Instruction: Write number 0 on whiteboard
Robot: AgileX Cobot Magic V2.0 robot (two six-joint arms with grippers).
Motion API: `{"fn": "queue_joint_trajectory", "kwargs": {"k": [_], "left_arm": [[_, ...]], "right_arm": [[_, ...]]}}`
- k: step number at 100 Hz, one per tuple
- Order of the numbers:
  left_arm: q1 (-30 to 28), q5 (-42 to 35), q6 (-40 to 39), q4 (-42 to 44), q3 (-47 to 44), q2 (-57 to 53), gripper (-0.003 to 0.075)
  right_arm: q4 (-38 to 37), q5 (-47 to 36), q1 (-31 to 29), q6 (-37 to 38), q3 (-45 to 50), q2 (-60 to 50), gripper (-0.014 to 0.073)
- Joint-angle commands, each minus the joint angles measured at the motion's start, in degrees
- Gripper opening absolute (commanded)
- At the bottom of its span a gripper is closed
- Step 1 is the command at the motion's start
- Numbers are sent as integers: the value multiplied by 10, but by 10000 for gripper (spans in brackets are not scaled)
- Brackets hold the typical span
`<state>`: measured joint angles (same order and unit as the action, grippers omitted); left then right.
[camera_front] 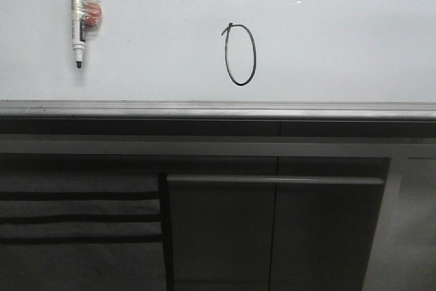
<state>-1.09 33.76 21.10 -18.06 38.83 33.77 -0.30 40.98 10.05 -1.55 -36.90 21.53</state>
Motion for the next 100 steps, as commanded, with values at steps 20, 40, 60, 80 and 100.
{"fn": "queue_joint_trajectory", "kwargs": {"k": [20,40,60,80,100], "left_arm": [[158,-149,-7,45,-97,-100,-20],[240,-151,-16,24,-110,-113,-20],[256,-157,-15,28,-115,-113,-20],[209,-276,-14,83,-151,-157,-20],[115,-315,-14,49,-262,-287,-20]], "right_arm": [[3,-241,-4,7,136,-32,-73],[3,-225,-4,7,188,-32,-73],[3,-224,-4,7,216,-32,-73],[3,-224,-4,7,222,-32,-73],[3,-224,-4,7,222,-32,-73]]}}
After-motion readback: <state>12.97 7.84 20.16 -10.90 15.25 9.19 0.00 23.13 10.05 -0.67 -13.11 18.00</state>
